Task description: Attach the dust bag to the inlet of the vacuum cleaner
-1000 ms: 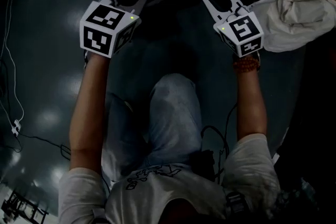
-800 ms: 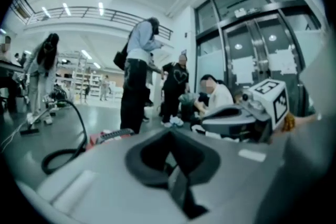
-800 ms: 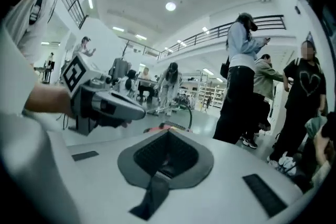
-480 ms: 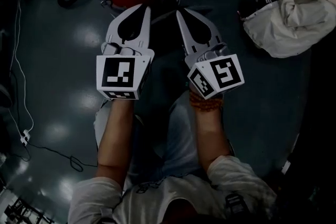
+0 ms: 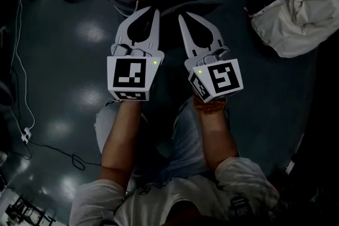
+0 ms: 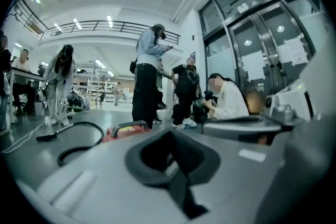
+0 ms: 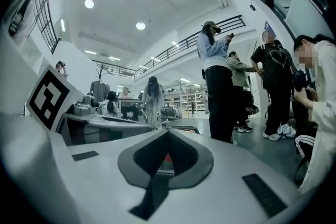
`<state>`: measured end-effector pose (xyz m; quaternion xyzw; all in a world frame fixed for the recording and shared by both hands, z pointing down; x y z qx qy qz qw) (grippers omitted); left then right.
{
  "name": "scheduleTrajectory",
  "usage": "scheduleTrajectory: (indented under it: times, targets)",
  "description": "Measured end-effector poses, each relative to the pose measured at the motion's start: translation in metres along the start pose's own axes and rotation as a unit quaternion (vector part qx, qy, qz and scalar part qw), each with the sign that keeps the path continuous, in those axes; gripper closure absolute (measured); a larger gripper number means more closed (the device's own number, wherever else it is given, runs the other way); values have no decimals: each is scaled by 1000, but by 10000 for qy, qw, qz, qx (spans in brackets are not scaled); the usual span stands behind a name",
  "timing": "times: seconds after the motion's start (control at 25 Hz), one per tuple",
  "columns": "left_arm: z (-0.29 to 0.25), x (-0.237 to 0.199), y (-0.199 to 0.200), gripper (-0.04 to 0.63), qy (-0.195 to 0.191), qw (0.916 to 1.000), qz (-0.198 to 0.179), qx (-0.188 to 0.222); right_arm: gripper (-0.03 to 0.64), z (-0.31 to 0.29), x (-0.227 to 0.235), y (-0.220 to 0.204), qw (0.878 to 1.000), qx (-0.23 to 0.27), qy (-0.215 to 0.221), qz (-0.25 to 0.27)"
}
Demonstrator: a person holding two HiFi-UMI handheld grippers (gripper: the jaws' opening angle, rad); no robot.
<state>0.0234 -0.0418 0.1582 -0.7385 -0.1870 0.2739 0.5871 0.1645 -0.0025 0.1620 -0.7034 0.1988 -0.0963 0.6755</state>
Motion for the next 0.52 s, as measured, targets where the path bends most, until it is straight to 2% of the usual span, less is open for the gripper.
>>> scheduleTrajectory:
  times: [0.52]
  targets:
    - [4,3,-5,592,54,10000,7,-66,607,4,-3,2,10000,23,-21,26]
Point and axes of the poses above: the fingertips, and each gripper's own axes: z backward along the fingers, x to its right, y out of its top, the point moved 9 cm from there along z, backward along the fingers, and after that the axes turned 10 degrees about z, right-handed, at the moved point
